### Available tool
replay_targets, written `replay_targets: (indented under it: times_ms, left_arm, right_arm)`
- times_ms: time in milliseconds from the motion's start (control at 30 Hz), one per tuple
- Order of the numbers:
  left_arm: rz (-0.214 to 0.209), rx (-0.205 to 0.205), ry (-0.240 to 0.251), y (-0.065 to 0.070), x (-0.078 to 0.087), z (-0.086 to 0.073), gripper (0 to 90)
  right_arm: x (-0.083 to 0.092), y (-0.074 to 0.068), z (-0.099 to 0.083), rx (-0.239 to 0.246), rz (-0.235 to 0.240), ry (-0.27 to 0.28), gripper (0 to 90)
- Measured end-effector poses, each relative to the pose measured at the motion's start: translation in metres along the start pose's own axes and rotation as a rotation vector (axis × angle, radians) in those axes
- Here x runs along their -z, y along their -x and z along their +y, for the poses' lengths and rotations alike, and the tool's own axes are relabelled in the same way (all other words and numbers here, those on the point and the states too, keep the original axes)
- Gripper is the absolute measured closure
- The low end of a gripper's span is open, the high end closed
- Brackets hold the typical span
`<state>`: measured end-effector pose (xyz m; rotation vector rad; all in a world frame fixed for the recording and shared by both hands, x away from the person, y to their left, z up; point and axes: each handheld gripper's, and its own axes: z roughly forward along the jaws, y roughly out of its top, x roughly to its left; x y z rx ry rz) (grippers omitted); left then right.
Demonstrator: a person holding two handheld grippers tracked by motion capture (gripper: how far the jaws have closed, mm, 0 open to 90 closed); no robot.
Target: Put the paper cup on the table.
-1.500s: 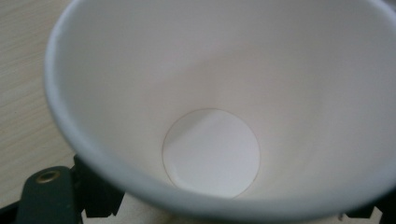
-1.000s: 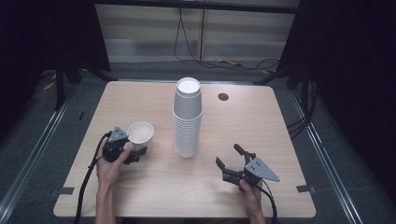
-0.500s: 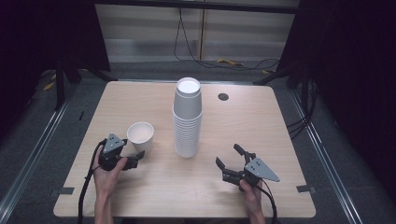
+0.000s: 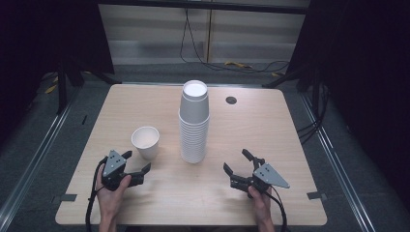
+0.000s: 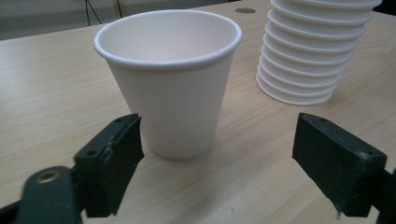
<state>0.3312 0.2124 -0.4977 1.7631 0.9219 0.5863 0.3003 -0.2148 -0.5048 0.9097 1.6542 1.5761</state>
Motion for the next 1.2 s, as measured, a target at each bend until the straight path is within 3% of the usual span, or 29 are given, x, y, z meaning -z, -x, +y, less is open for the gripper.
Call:
replay_targets:
  times_ms: [133, 300, 467, 567, 767, 800, 867, 967, 1200]
  left_arm:
    - [-0.009, -0.004, 0.019, 0.010, 0.003, -0.002, 15.7]
    - [-0.059, -0.021, 0.085, 0.028, 0.004, 0.000, 15.6]
    - [-0.063, -0.043, 0.093, 0.045, -0.004, 0.004, 15.5]
    - [-0.083, -0.035, 0.127, 0.052, -0.009, 0.002, 15.5]
    - [-0.102, -0.025, 0.134, 0.070, -0.016, -0.005, 15.5]
    - [-0.091, -0.038, 0.129, 0.071, -0.017, -0.005, 15.5]
    - [-0.102, -0.024, 0.139, 0.075, -0.022, -0.005, 15.5]
    - [-0.078, -0.028, 0.155, 0.078, -0.024, -0.004, 15.4]
    - [-0.107, -0.024, 0.195, 0.076, -0.020, -0.007, 15.6]
  right_arm:
    - [0.000, 0.000, 0.000, 0.001, 0.002, 0.002, 15.0]
    - [0.000, 0.000, 0.000, -0.001, 0.000, 0.000, 15.0]
    - [0.000, 0.000, 0.000, -0.001, 0.000, 0.001, 15.0]
    - [0.000, 0.000, 0.000, -0.001, -0.001, -0.001, 15.0]
    - [0.000, 0.000, 0.000, 0.000, -0.001, -0.001, 15.0]
    - [0.000, 0.000, 0.000, -0.001, 0.000, 0.001, 15.0]
    - [0.000, 0.000, 0.000, -0.001, 0.000, 0.001, 15.0]
    - [0.000, 0.000, 0.000, -0.001, 0.001, 0.002, 14.9]
    - [0.000, 0.000, 0.000, 0.002, 0.001, 0.002, 14.9]
